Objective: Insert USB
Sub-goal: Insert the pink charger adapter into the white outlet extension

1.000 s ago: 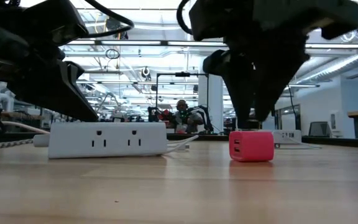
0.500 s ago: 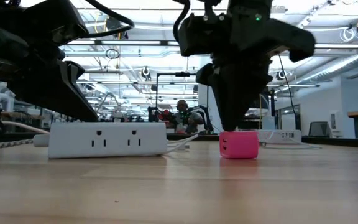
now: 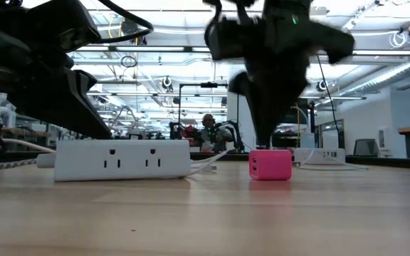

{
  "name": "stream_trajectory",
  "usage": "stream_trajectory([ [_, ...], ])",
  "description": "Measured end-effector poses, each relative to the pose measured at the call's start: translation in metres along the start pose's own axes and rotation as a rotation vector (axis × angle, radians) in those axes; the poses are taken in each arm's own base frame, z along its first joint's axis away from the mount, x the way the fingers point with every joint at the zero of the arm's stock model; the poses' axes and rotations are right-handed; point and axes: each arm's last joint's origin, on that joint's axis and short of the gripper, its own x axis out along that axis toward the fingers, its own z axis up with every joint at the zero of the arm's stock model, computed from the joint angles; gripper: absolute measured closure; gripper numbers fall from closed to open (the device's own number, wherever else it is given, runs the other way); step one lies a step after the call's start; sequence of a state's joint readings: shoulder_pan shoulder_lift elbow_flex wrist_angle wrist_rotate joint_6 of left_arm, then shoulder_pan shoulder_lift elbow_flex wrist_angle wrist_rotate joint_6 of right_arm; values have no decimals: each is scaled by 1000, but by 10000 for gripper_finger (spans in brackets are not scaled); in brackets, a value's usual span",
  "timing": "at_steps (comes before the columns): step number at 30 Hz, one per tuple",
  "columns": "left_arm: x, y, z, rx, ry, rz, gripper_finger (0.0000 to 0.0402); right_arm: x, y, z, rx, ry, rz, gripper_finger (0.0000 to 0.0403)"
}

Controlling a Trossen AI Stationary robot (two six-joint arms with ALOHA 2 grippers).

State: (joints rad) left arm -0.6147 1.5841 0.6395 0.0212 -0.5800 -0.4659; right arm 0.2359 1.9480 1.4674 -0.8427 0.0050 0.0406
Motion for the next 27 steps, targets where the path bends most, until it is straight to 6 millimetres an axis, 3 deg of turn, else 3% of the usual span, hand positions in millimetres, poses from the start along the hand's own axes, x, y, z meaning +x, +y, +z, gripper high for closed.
stream_trajectory([
  [4, 0, 0, 0, -6, 0, -1, 401, 15, -1, -9, 14, 17, 2, 403],
  [11, 0, 0, 0, -3, 1, -2, 401, 20, -13, -11, 61, -14, 5, 403],
  [21, 0, -1, 1, -7, 2, -28, 401, 20, -57, -13, 205, -18, 30, 403],
  [27, 0, -1, 1, -7, 1, -29, 401, 19, -69, -15, 232, -10, 91, 403],
])
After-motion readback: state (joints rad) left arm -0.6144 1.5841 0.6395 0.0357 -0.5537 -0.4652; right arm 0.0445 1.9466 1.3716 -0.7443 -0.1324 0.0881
